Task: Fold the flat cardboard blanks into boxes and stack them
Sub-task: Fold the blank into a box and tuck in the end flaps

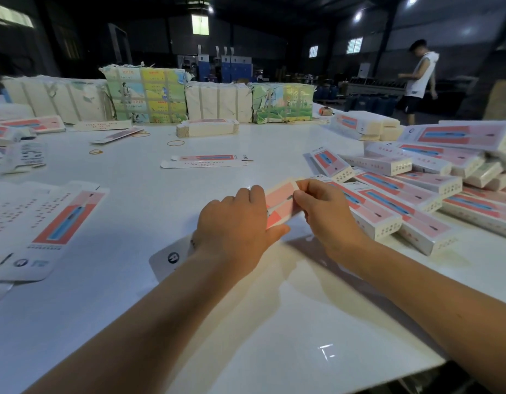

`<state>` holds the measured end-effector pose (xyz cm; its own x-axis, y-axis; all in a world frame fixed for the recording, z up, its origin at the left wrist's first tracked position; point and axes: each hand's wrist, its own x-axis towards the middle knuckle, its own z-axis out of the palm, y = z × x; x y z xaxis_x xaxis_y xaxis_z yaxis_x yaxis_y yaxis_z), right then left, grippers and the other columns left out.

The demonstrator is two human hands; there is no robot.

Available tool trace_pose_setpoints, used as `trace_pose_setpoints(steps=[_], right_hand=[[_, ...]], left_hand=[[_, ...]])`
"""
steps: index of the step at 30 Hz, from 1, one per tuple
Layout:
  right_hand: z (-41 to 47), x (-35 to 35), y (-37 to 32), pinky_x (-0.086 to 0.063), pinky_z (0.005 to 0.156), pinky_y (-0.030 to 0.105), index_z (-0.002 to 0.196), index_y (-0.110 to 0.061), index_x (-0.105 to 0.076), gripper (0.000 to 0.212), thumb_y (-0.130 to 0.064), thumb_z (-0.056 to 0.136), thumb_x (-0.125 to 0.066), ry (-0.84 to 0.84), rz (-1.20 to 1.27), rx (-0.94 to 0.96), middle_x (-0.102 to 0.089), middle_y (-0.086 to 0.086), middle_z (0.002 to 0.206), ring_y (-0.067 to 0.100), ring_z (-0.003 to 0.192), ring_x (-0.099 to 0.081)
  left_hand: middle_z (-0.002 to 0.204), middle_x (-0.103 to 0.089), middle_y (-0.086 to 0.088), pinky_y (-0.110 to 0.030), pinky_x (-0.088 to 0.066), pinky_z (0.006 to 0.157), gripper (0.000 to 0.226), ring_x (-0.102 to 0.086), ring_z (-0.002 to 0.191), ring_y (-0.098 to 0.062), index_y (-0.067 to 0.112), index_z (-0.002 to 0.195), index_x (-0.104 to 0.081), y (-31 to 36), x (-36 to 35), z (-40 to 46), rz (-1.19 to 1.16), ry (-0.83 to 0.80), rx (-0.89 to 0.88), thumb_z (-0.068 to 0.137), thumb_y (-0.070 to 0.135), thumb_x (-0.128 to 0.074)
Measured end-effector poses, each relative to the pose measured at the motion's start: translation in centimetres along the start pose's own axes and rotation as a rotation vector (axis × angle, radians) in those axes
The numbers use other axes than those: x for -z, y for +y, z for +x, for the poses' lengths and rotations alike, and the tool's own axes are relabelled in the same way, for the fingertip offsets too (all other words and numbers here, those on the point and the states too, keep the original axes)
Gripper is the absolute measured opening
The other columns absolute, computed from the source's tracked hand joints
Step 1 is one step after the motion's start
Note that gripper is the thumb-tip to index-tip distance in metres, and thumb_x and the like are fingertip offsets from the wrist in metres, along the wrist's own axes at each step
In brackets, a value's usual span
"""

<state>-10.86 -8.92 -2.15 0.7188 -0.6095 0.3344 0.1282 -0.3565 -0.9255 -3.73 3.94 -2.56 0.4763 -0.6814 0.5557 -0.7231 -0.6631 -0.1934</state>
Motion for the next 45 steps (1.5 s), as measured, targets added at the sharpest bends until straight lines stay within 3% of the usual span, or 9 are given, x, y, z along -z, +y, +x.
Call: trace_pose_setpoints(steps=[6,11,13,17,19,23,26,33,45], right_hand=[[0.1,0.5,-0.2,-0.044,0.067,0.019,0.097,-0.036,-0.058,0.028,-0.01,0.089,-0.061,-0.005,-0.109,0.131,-0.059,0.002,0.108,0.01,0.078,-0.056],[0.6,0.9,-0.3,-0.046,0.072,0.023,0.124,-0.036,-0.043,0.052,-0.031,0.081,-0.072,0.166,-0.167,0.076,-0.043,-0.004,0.125,0.012,0.091,-0.055],[0.9,1.1,-0.2,-0.05,0.068,0.031,0.134,-0.025,-0.041,0.061,-0.031,0.081,-0.071,0.072,0.119,-0.218,-0.052,0.003,0.12,0.018,0.095,-0.06],[1.0,0.9,-0.6,-0.058,0.057,0.03,0.102,-0.01,-0.064,0.016,-0.016,0.088,-0.06,-0.174,0.672,-0.479,-0.071,0.008,0.08,0.02,0.071,-0.07],[0.9,0.7,-0.4,-0.057,0.062,0.033,0.097,-0.005,-0.064,0.012,-0.011,0.091,-0.056,-0.129,0.529,-0.305,-0.071,0.01,0.078,0.023,0.072,-0.07],[-0.1,1.1,0.4,-0.047,0.06,0.025,0.069,-0.019,-0.055,0.03,-0.017,0.097,-0.044,-0.052,-0.449,0.323,-0.061,-0.002,0.064,0.018,0.063,-0.061],[-0.2,1.4,0.6,-0.036,0.055,0.019,0.075,-0.024,-0.053,0.026,-0.029,0.095,-0.037,-0.081,-0.617,0.488,-0.057,-0.011,0.064,0.01,0.061,-0.056],[0.2,0.6,-0.6,-0.057,0.071,0.03,0.085,-0.012,-0.072,0.029,-0.013,0.097,-0.046,-0.168,0.324,-0.078,-0.073,0.006,0.083,0.022,0.079,-0.067],[0.5,1.1,-0.2,-0.058,0.065,0.028,0.089,-0.018,-0.074,0.029,-0.003,0.092,-0.049,-0.17,0.414,-0.104,-0.074,0.004,0.082,0.02,0.075,-0.071]], left_hand=[[0.105,-0.055,0.006,-0.026,-0.032,0.059,0.061,-0.053,0.08,-0.016,0.025,0.114,-0.038,-1.0,0.1,0.6,-0.205,-0.098,0.15,0.08,0.075,-0.032],[0.097,-0.056,0.007,-0.025,-0.021,0.049,0.06,-0.043,0.071,-0.015,0.026,0.109,-0.04,-1.2,0.4,0.5,-0.24,-0.072,0.202,0.078,0.077,-0.033],[0.098,-0.057,0.007,-0.027,-0.024,0.053,0.06,-0.049,0.074,-0.018,0.026,0.109,-0.041,-1.2,0.5,0.4,-0.259,-0.063,0.194,0.078,0.076,-0.034],[0.1,-0.056,0.007,-0.026,-0.032,0.059,0.071,-0.055,0.08,-0.018,0.025,0.112,-0.042,-1.0,0.6,0.2,-0.292,-0.076,0.121,0.072,0.08,-0.025],[0.097,-0.055,0.008,-0.027,-0.032,0.058,0.066,-0.051,0.076,-0.016,0.025,0.11,-0.042,-1.0,0.6,0.1,-0.341,-0.097,0.111,0.074,0.078,-0.027],[0.104,-0.055,0.004,-0.029,-0.044,0.069,0.057,-0.057,0.089,-0.019,0.023,0.114,-0.043,-0.7,0.4,-0.2,-0.381,-0.092,0.06,0.081,0.069,-0.037],[0.11,-0.056,0.004,-0.031,-0.048,0.075,0.058,-0.058,0.095,-0.018,0.023,0.12,-0.04,-0.7,0.3,-0.3,-0.351,-0.047,0.034,0.084,0.068,-0.038],[0.116,-0.056,0.004,-0.03,-0.048,0.074,0.063,-0.058,0.097,-0.017,0.023,0.126,-0.038,-2.1,0.5,-0.1,-0.302,0.061,0.03,0.082,0.067,-0.044],[0.11,-0.063,-0.003,-0.023,-0.034,0.062,0.07,-0.062,0.092,-0.021,0.014,0.127,-0.048,-2.4,0.3,-0.5,-0.232,0.121,-0.035,0.079,0.064,-0.053]])
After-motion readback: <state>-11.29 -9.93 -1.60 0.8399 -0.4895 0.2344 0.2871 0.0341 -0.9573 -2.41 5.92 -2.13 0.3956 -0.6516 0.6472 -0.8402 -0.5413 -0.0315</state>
